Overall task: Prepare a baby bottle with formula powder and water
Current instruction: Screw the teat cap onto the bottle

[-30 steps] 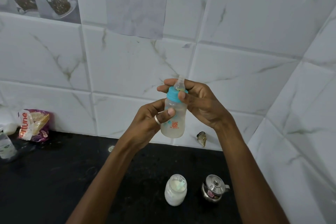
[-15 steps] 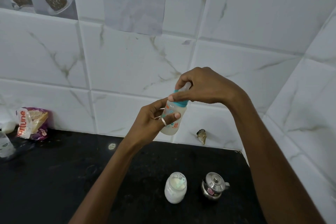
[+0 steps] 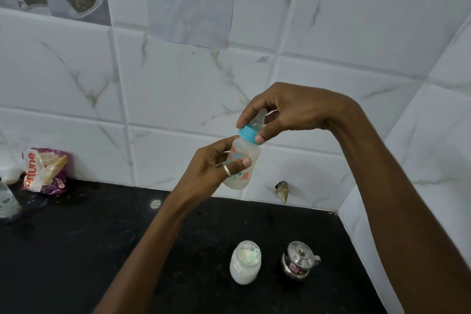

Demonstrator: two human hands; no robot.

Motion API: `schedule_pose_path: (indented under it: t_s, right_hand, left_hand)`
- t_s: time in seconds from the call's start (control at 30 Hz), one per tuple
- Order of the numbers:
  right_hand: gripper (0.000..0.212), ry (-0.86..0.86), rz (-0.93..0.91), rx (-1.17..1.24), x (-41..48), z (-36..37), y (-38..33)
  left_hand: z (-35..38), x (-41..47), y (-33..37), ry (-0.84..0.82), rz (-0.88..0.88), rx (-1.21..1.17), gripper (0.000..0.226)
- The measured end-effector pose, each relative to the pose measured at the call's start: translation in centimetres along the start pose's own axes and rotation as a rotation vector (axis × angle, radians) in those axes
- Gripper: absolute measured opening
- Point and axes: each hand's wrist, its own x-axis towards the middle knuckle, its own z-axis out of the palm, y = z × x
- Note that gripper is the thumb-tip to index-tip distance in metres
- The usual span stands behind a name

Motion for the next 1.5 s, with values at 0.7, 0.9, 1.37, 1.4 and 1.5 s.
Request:
schedule_pose_path:
  t_s: [0.7,0.9,1.37,1.4,1.5]
  right_hand:
    - [0.035,-0.053,0.010,-0.068,0.4,0.1,-0.5]
    - [0.032,-0.035,0.015,-0.108,0.5,0.4,-1.2]
    - [0.059,0.103,0.218,-0.363,1.6,2.4,-2.0]
    - [0.055,0.089,0.200,-0.332,1.3,2.0,-2.1]
    - [0.040,-0.019,0.099,-0.194,0.3,0.3,-2.4]
  left_hand:
    - [0.1,-0.3,-0.1,0.034,-0.013,0.044,0.047]
    - [0.2,-0.4,-0.1,0.074,-0.005,0.044,0.050]
    - [0.2,-0.6,-0.4,0.104,0.002,0.053,0.062]
    - [0.1,-0.6,-0.5,0.104,0.001,0.051,0.061]
    - [-0.2,-0.6,-0.4,0.105,0.007,0.043,0.057]
